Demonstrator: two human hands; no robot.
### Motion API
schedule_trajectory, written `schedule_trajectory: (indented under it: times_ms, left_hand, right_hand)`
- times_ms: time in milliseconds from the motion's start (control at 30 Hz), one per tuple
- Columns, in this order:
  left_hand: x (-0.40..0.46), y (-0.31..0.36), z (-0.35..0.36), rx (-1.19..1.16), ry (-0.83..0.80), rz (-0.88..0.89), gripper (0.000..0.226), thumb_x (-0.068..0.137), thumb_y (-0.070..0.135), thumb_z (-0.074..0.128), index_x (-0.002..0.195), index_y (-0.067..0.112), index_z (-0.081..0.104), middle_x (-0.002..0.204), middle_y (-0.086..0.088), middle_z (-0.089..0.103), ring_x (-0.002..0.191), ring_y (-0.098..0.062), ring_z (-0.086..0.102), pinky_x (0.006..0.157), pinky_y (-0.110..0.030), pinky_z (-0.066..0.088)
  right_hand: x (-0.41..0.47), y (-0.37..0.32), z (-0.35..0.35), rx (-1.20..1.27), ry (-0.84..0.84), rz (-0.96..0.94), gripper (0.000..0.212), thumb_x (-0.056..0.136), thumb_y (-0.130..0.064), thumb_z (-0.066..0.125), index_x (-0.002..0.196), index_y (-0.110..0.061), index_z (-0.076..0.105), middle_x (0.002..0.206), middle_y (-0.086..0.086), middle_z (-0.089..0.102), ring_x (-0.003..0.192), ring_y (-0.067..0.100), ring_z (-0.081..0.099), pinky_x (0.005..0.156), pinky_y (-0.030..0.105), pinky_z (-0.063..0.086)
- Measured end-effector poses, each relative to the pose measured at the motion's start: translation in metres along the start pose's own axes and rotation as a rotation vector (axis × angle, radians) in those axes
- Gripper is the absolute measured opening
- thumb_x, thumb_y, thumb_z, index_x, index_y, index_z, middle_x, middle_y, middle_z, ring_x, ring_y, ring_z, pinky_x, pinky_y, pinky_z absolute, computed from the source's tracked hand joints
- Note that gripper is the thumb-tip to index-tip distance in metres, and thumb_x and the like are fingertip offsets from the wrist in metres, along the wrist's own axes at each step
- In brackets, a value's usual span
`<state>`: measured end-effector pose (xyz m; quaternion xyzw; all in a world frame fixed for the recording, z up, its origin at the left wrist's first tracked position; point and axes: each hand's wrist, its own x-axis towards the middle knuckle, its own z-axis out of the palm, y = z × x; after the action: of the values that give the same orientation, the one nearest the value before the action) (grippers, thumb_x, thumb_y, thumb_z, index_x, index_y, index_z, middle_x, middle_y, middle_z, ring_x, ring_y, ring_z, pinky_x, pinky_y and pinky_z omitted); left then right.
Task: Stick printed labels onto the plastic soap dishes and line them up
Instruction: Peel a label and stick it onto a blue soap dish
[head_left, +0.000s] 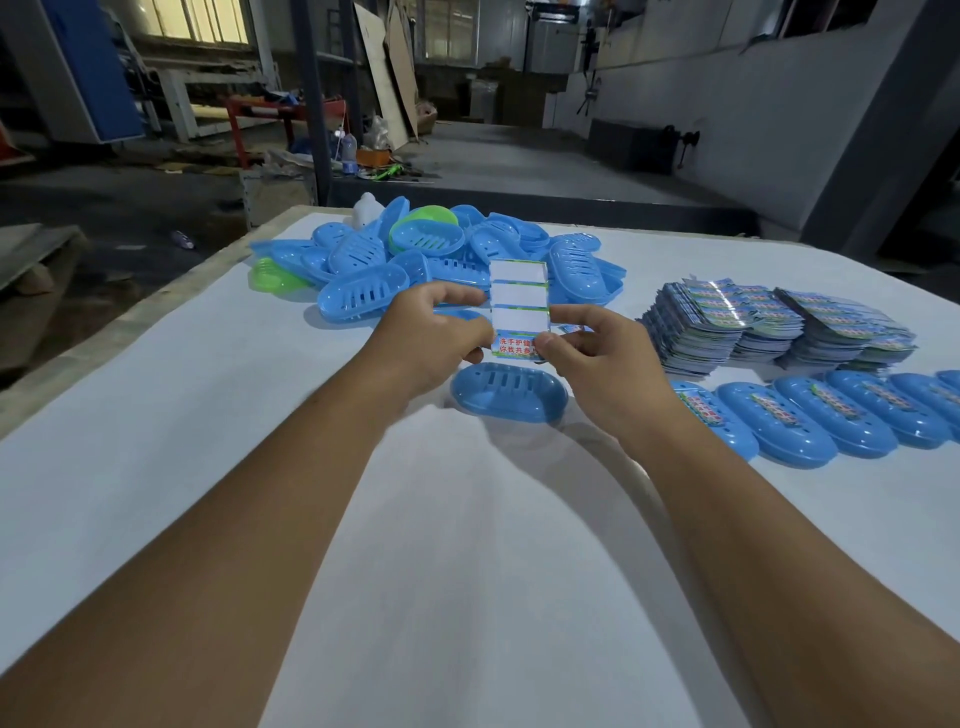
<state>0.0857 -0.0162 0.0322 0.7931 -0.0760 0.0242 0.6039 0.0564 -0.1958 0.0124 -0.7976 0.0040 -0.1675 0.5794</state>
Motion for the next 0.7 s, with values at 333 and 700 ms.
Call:
schedule_trajectory:
  times_ms: [333,700]
  left_hand:
    - [0.0026,-0.0025,0.0011,0.068,0.039,0.038,0.021,0.085,0.014,0.071,0.099,0.028,0.063,0.076,0.003,0.076,0.072,-0.007,0.072,0.066,-0.022,0.048]
    - [-0.0027,-0.0014,0.0085,0.140,0.019,0.162,0.015,0.080,0.038,0.078,0.075,0.026,0.071,0.074,0.011,0.071,0.072,-0.007,0.065,0.072,-0.019,0.051]
  right_hand:
    - [-0.0027,-0.0084,-0.0064,0.440,-0.201,0.160,0.012,0.094,-0.002,0.065,0.101,-0.003,0.075,0.080,0.010,0.066,0.065,0.011,0.062,0.058,0.020,0.050]
    - [-0.0039,-0.0061,-0.0027,0.273,-0.115,0.011,0.017,0.094,-0.015,0.070,0.110,-0.022,0.071,0.066,-0.012,0.068,0.058,0.003,0.053,0.059,0.018,0.044]
